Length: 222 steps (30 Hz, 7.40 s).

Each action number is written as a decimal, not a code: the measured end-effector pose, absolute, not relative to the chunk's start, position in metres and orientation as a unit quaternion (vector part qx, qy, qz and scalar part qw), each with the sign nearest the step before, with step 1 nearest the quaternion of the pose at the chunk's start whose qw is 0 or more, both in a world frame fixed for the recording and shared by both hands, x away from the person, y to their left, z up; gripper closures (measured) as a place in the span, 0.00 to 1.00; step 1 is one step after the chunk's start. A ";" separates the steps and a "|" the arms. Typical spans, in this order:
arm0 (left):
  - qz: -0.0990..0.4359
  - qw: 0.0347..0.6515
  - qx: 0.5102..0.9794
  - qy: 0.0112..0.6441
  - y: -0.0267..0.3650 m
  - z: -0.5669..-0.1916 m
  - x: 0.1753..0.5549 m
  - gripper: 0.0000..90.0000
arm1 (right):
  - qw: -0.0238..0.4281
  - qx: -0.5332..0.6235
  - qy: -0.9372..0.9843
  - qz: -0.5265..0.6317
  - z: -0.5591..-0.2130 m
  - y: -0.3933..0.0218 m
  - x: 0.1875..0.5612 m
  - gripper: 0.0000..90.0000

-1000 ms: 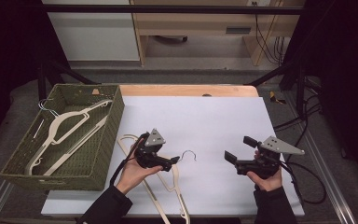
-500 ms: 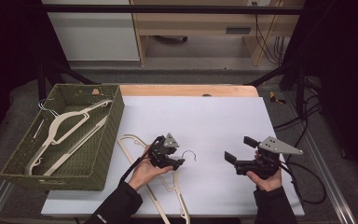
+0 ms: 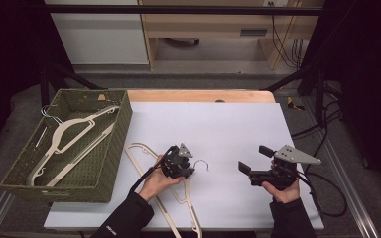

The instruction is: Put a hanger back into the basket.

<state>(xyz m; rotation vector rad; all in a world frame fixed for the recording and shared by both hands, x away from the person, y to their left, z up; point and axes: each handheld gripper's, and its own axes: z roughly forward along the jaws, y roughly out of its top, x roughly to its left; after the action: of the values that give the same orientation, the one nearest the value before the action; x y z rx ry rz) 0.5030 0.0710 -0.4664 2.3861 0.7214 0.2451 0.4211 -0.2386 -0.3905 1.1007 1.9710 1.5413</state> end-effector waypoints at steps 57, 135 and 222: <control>0.143 0.365 0.883 0.258 0.091 -0.431 0.473 0.99 | 0.092 0.371 0.761 0.525 -0.426 -0.159 0.428 0.13; 0.150 0.474 0.817 0.292 0.180 -0.388 0.450 0.15 | -0.014 0.369 0.791 0.488 -0.415 -0.132 0.440 0.96; 0.136 0.476 0.827 0.268 0.176 -0.337 0.426 0.96 | 0.208 0.413 0.712 0.528 -0.386 -0.235 0.431 0.02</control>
<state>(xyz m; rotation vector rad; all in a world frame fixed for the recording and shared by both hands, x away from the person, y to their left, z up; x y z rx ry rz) 0.4256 0.1757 -0.3374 2.0210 0.6546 0.3318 0.4307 -0.2348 -0.3856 1.1492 1.9831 1.4707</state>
